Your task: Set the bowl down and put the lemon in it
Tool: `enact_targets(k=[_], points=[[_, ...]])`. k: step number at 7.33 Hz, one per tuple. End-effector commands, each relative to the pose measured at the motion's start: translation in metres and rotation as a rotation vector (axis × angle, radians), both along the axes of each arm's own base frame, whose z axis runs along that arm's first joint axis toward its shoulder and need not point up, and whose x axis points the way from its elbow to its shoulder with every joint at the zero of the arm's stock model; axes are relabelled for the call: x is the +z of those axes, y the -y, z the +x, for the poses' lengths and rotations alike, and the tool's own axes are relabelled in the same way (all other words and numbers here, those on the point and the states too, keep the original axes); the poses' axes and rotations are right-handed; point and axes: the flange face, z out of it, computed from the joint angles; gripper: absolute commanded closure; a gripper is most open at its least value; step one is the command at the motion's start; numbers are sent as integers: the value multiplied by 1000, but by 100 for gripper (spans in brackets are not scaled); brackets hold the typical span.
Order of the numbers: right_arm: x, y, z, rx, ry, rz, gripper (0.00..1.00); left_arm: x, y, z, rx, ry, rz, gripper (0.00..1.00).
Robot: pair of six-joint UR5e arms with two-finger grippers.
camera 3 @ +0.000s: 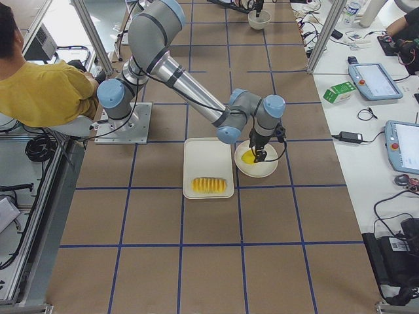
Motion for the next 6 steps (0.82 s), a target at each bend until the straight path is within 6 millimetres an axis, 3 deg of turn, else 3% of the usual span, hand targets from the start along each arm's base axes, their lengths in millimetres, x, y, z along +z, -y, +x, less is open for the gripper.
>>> enact_targets(k=[1,2,3,4,5,6], points=[[4,-3,-9,-2,-6,11,96,-17,0,0,11,-13,23,3],[9,-5,-11,-4,-21,29,100,-21,2,0,14,-12,25,37],[24,-10,-10,-11,-19,34,100,-19,3,1,15,-11,21,81],[54,-19,-2,-13,-9,35,100,-11,6,2,28,-7,8,100],[86,-29,18,-70,0,40,100,-5,9,3,49,-5,-4,100],[112,-34,52,-64,10,39,100,1,10,2,63,-2,-6,100]])
